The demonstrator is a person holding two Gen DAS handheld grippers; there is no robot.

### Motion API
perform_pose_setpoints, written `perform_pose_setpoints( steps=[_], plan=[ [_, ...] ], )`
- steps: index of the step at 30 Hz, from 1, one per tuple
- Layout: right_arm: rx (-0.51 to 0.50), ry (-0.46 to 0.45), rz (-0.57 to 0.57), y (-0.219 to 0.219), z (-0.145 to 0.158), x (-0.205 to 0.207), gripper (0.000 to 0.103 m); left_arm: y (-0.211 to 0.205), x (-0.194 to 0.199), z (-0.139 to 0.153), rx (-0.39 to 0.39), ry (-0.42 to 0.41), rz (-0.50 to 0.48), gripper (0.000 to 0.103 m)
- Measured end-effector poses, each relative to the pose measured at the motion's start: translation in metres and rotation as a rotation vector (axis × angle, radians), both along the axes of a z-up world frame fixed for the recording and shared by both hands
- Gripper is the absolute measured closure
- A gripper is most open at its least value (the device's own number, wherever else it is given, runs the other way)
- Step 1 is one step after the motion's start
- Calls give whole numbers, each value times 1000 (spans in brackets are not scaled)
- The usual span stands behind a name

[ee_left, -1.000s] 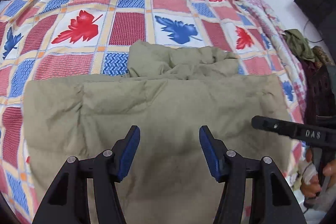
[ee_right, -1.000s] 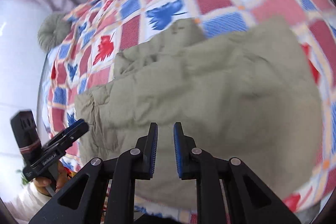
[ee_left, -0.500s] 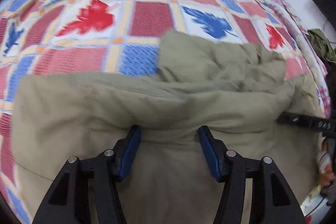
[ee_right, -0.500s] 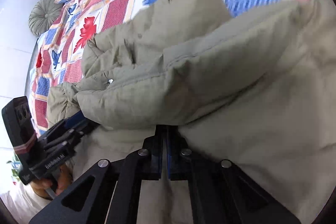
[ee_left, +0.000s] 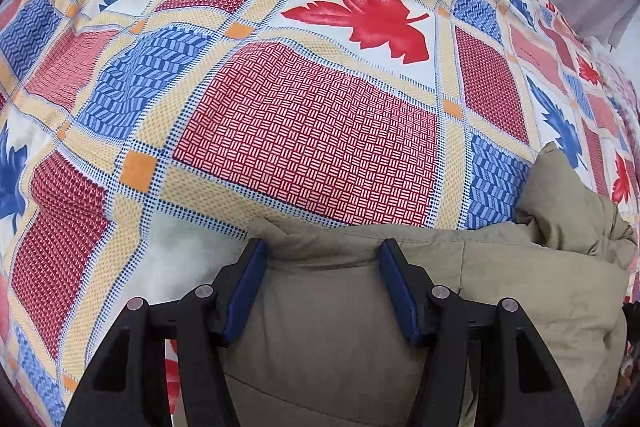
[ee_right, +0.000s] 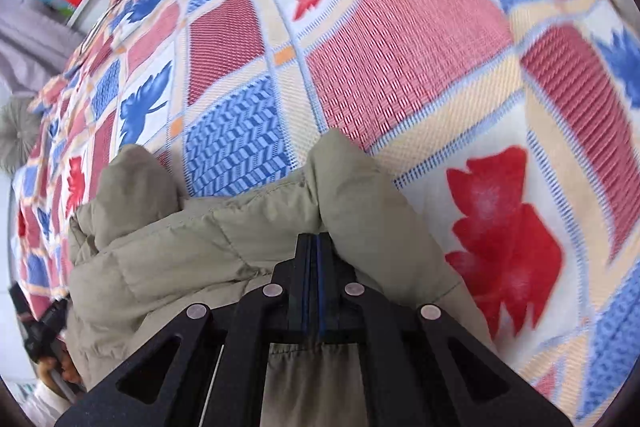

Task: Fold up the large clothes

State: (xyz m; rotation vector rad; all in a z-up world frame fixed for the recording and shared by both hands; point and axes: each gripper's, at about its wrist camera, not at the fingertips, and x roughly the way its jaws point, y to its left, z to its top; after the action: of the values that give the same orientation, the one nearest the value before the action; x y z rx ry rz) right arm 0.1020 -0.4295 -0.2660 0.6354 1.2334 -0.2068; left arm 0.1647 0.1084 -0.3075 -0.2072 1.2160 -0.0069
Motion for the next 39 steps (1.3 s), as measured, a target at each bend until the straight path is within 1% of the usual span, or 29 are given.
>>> perform_pose_setpoints(
  steps=[4, 7, 9, 10, 11, 14, 19, 23, 28, 33, 34, 35, 36, 39],
  plan=[
    [-12, -3, -19, -4, -11, 7, 103, -4, 4, -4, 29, -9, -4, 41],
    [-21, 10, -22, -1, -9, 10, 103, -5, 4, 3, 43, 1, -3, 41],
    [-21, 30, -38, -1, -2, 9, 102, -5, 3, 13, 60, 14, 0, 41],
    [-24, 38, -40, 0, 3, 9, 99, -4, 1, 20, 69, 16, 0, 41],
    [-36, 48, -35, 1, 9, 8, 97, -3, -2, 26, 75, 16, -1, 41],
    [-63, 60, -16, 7, 24, 2, 97, 2, -11, 42, 78, 17, -7, 41],
    [-59, 55, -13, 20, 49, -23, 97, 15, -40, 65, 73, 34, -8, 41],
    [-56, 54, 11, 37, 66, -44, 96, 20, -65, 73, 67, 61, -17, 41],
    [-35, 87, 40, 62, 75, -71, 96, 18, -94, 77, 74, 93, -51, 41],
    [8, 113, 47, 87, 78, -96, 96, 17, -111, 85, 50, 112, -70, 41],
    [16, 120, 48, 92, 77, -100, 96, 17, -113, 85, 44, 118, -74, 34],
    [26, 126, 49, 96, 77, -103, 96, 17, -115, 85, 38, 125, -78, 16],
    [36, 131, 49, 100, 76, -106, 96, 17, -119, 86, 38, 120, -78, 12],
    [53, 145, 52, 113, 73, -112, 96, 14, -124, 87, 53, 114, -102, 11]
  ],
)
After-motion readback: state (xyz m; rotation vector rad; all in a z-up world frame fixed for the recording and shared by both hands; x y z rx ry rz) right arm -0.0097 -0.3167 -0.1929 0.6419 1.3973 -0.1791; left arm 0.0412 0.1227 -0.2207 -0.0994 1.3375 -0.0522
